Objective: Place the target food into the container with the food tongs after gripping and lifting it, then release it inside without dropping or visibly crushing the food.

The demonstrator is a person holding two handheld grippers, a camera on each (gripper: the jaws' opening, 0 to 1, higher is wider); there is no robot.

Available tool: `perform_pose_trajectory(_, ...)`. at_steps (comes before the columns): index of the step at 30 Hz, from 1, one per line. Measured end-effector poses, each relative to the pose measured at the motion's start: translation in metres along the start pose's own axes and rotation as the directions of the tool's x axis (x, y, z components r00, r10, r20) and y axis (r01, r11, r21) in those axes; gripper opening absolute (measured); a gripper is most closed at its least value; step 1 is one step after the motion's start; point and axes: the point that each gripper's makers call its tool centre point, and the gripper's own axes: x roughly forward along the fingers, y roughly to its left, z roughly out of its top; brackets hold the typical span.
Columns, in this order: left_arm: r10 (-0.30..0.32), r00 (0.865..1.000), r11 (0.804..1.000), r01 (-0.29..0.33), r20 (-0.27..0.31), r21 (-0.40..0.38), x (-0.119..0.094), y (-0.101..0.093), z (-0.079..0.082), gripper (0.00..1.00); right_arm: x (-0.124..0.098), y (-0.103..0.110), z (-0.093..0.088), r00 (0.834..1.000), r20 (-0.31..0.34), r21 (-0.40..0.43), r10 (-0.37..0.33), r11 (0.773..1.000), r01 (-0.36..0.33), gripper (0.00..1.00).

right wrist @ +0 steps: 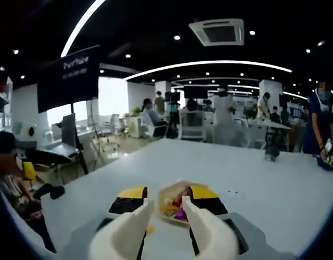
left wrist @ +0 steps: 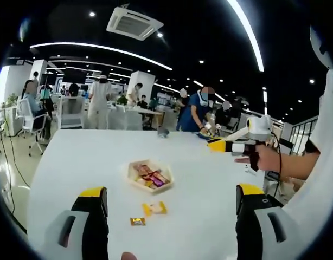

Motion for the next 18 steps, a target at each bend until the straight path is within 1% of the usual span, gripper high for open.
perform_pose_trajectory(4, -0.009, 1.0, 1.0, 0.009, 0.002, 0.005, 0.01, 0.006, 0.002, 0.98, -0.009, 0.001, -0.004, 1.0, 0.005, 0.003, -0.011, 1.0, 0.011, 0.3)
perform_pose_trajectory(6, 0.008, 1.0, 1.0, -0.008, -0.026, 0.006, 0.014, 0.012, -0.002, 0.98, -0.011, 0.0, -0.007, 1.0, 0.002, 0.022, -0.02, 1.0, 0.02, 0.29)
perform_pose_trajectory(7, 0.007, 1.0, 1.0, -0.006, -0.026, 0.002, 0.015, 0.012, 0.0, 0.98, -0.012, 0.0, -0.008, 1.0, 0.0, 0.03, -0.021, 0.999, 0.021, 0.29)
perform_pose_trajectory(10, -0.005, 1.0, 1.0, 0.005, -0.014, -0.001, 0.015, 0.009, 0.002, 0.99, -0.016, 0.006, -0.01, 1.0, -0.002, 0.058, -0.004, 0.998, 0.004, 0.3)
perform_pose_trajectory(14, 0.002, 1.0, 1.0, -0.002, -0.012, -0.004, 0.018, 0.007, -0.001, 0.98, -0.017, 0.009, -0.011, 1.0, 0.0, 0.05, 0.011, 0.999, -0.011, 0.29)
perform_pose_trajectory(16, 0.002, 1.0, 1.0, -0.002, -0.013, 0.0, 0.018, 0.002, -0.004, 0.98, -0.015, 0.013, -0.012, 1.0, 0.004, 0.036, 0.025, 0.999, -0.026, 0.29)
perform_pose_trajectory(18, 0.015, 1.0, 1.0, -0.015, -0.019, -0.002, 0.014, -0.001, -0.007, 0.98, -0.014, 0.015, -0.013, 0.999, 0.009, 0.048, 0.035, 0.998, -0.035, 0.29)
